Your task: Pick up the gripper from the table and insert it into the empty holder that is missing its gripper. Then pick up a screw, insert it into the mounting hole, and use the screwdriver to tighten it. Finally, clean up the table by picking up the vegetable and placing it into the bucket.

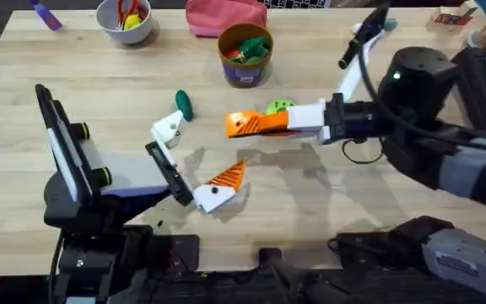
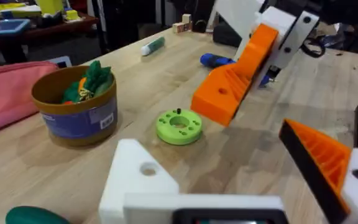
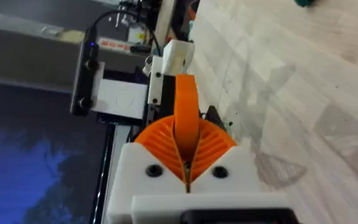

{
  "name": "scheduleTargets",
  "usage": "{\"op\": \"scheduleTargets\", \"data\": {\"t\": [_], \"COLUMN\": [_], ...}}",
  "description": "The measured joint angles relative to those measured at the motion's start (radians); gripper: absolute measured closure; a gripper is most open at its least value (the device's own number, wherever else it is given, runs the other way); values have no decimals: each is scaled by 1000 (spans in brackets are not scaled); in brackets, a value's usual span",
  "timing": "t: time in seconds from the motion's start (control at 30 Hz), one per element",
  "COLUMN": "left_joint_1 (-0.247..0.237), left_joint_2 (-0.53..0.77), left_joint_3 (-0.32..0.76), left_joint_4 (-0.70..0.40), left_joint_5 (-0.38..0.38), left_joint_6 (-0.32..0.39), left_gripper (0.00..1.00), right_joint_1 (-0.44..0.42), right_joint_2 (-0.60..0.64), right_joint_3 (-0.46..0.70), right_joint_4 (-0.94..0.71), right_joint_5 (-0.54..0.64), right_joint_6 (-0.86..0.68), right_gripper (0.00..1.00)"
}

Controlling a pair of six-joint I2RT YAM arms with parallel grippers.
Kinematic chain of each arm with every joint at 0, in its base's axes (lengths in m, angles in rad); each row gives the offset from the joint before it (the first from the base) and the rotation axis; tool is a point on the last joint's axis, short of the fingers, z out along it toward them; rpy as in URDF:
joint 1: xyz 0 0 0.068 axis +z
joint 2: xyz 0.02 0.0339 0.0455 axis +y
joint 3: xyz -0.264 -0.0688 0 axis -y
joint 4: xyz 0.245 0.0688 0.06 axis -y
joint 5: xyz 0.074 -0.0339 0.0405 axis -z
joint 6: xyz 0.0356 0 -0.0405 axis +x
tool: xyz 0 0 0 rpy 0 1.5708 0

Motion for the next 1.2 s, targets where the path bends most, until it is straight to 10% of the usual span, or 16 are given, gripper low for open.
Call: {"op": "scheduleTargets", "data": {"t": [1.2], "left_joint_1": [0], "left_joint_2": [0], "left_joint_3": [0], "left_joint_4": [0], "left_joint_5": [0], "left_joint_6": [0], "left_gripper": [14], "right_joint_1": [61], "right_joint_2": [593], "right_joint_3": [402], "right_joint_4": [125], "right_joint_5": [-407], "right_joint_6": [25], "right_gripper": [993]}}
